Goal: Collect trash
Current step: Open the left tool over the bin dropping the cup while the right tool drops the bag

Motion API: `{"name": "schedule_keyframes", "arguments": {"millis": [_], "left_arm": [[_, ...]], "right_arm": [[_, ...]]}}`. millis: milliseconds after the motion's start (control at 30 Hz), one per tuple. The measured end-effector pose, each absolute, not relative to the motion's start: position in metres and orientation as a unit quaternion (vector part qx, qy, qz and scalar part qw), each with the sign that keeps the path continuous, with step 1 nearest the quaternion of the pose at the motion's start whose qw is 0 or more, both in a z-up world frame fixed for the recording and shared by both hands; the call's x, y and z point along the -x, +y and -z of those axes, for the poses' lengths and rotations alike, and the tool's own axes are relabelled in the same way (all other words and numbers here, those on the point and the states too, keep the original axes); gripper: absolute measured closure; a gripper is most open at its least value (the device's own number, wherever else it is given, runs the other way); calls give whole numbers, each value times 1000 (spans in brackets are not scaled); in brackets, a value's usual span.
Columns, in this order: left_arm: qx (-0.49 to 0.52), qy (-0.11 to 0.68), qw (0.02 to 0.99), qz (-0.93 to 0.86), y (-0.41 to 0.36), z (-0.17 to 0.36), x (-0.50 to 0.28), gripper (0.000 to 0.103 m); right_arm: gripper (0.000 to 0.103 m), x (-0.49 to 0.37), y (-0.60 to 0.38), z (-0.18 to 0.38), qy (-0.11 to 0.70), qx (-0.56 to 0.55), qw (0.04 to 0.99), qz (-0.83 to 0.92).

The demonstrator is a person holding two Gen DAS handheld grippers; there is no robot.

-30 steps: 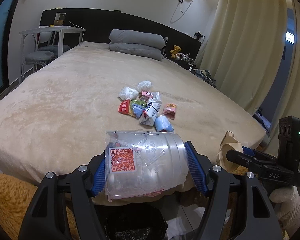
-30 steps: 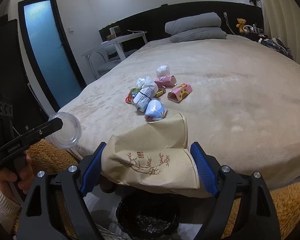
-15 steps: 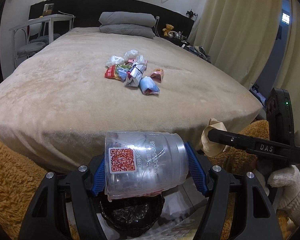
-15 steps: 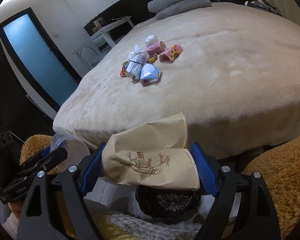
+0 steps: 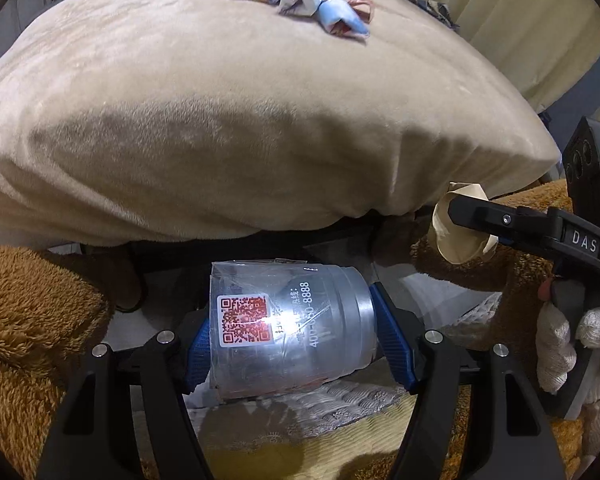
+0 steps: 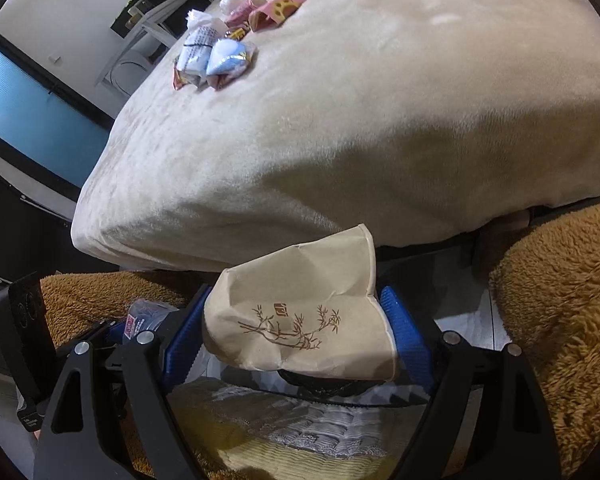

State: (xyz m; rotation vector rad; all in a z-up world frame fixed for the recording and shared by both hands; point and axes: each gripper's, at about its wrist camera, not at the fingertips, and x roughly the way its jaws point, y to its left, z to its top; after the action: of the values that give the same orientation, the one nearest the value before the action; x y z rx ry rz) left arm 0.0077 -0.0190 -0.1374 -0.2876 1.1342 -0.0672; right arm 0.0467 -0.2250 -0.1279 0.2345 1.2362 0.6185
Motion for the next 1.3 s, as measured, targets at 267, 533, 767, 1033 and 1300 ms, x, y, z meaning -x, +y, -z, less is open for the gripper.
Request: {"name": "schedule_keyframes", "arguments": {"millis": [267,533,767,1033,1300], "left_arm": [[147,581,800,28,-23,163,-21,35],[172,609,774,23,-18,181,-30,35],[191,608,770,21,-12,183,-30,30],[196,603,773,13,-10,181,-28,20],[200,586,785,5,-5,175,-27,20]], "right_arm": [[20,-53,-208,167,631,-114,716,-277],[20,-62,-199,185,655,-130,688,-284],[18,-65,-196,188,657,-147,680,-291],[8,-68,-206,188,652,-181,680,-283],[8,-67,-206,180,643,-176,690,-283]]}}
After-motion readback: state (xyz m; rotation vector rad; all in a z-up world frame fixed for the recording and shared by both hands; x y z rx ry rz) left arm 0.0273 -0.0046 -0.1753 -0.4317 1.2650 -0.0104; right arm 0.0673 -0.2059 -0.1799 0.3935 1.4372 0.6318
